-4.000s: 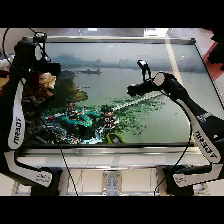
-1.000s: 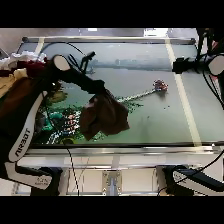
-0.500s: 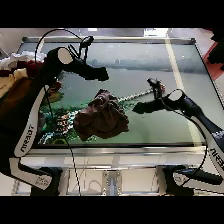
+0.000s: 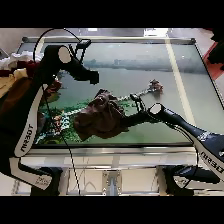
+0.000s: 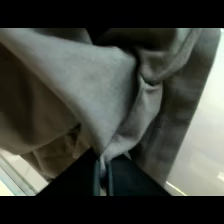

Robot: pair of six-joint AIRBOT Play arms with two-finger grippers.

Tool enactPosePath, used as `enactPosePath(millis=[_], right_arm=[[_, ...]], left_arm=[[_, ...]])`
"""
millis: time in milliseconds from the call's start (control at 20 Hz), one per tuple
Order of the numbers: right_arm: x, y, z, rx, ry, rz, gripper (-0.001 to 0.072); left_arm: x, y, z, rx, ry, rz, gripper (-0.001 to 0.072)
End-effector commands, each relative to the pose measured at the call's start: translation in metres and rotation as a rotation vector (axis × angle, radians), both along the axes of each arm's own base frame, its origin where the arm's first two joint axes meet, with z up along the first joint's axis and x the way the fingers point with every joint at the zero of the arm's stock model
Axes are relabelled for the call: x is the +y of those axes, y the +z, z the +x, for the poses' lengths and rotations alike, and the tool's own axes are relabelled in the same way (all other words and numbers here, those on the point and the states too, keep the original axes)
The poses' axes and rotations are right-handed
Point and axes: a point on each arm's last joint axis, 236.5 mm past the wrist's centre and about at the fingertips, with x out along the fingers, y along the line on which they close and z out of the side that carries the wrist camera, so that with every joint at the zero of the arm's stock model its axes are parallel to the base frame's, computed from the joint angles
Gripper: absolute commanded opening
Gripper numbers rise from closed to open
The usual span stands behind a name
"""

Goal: Fold the shirts.

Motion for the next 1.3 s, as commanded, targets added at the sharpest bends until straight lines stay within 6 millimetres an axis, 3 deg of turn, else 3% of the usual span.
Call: enactPosePath(millis=[0,100,150,300,350,450,550,650,750,850,1050,1250], right_arm=[[0.002,0.001,0.014,-0.034,-0.047,0.009,0.0035],[-0.012,0.015,0.032,-0.062,-0.076,0.016,0.0034],[-0.023,0.026,0.041,-0.083,-0.086,0.018,0.0035],[-0.074,0.064,0.075,-0.185,-0.145,-0.017,0.0034],[-0.094,0.079,0.087,-0.223,-0.184,-0.025,0.0034],[-0.126,0.104,0.109,-0.281,-0.264,-0.025,0.0033],[-0.144,0.119,0.123,-0.318,-0.305,-0.026,0.0033],[-0.150,0.129,0.131,-0.345,-0.315,-0.032,0.0033],[-0.151,0.133,0.134,-0.357,-0.321,-0.029,0.0033],[-0.151,0.133,0.134,-0.357,-0.320,-0.030,0.0033],[-0.150,0.133,0.133,-0.343,-0.333,-0.021,0.0033],[-0.145,0.140,0.136,-0.343,-0.356,0.023,0.0034]], left_arm=[[0.035,-0.010,0.006,-0.017,0.032,0.151,0.0624],[0.075,-0.015,0.017,-0.037,0.132,0.257,0.0616],[0.092,-0.017,0.020,-0.028,0.186,0.268,0.0569],[0.131,-0.038,0.008,0.070,0.298,0.221,0.0537],[0.127,-0.053,-0.007,0.143,0.310,0.143,0.0537],[0.097,-0.091,-0.046,0.313,0.255,-0.034,0.0537],[0.065,-0.131,-0.086,0.462,0.215,-0.168,0.0537],[0.040,-0.161,-0.110,0.532,0.236,-0.297,0.0537],[0.011,-0.160,-0.115,0.529,0.206,-0.465,0.0537],[-0.015,-0.140,-0.113,0.497,0.141,-0.619,0.0538],[-0.022,-0.137,-0.108,0.480,0.151,-0.643,0.0538],[-0.027,-0.151,-0.122,0.525,0.116,-0.604,0.0539]])
